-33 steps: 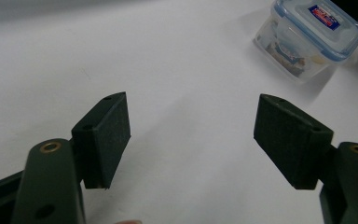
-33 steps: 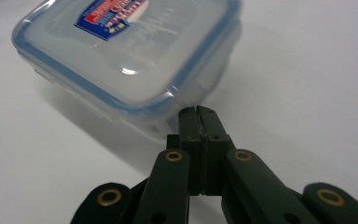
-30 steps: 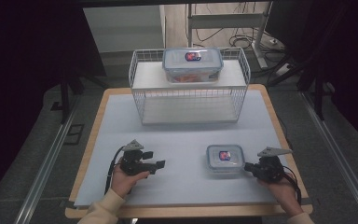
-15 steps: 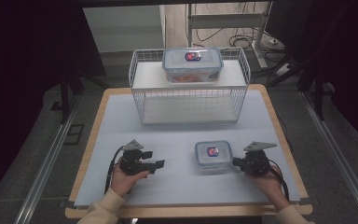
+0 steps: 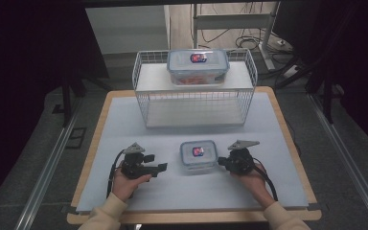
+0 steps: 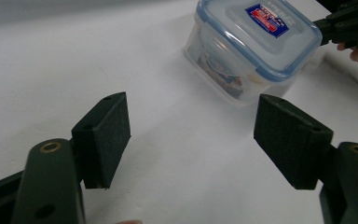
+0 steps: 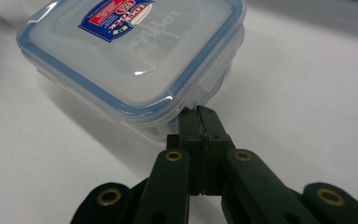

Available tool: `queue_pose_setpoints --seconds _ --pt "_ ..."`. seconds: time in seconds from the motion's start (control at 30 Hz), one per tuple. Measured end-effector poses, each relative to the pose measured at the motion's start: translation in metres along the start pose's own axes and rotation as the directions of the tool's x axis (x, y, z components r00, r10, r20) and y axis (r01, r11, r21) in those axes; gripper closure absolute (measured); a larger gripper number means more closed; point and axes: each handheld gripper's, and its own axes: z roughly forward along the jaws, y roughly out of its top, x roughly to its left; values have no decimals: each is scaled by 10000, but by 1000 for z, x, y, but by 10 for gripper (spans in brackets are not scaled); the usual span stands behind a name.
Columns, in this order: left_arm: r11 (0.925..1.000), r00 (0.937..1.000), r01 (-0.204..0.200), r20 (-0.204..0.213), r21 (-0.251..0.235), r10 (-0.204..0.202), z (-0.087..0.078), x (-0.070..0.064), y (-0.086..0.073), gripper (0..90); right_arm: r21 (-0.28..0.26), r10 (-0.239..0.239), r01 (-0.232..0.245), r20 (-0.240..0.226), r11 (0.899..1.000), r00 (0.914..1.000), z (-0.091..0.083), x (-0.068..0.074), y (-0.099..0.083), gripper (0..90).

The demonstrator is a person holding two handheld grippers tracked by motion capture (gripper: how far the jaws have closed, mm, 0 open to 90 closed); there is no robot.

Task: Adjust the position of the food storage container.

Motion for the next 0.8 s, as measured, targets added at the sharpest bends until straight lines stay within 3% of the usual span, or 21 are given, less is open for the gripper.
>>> queue_pose_setpoints --seconds 0.3,0.63,0.8 --pt "10000 10000 54 -68 -43 -54 -1 2 0 265 -120 -93 92 -59 9999 9999 4 6 1 894" --pt "9998 9999 116 -73 -134 -117 -3 2 0 264 -956 518 -538 -233 9940 9984 -31 -14 -1 893" --pt "9987 9993 348 -89 -378 -352 -7 3 4 258 -1118 727 -758 -307 9908 9969 -40 -22 -4 893"
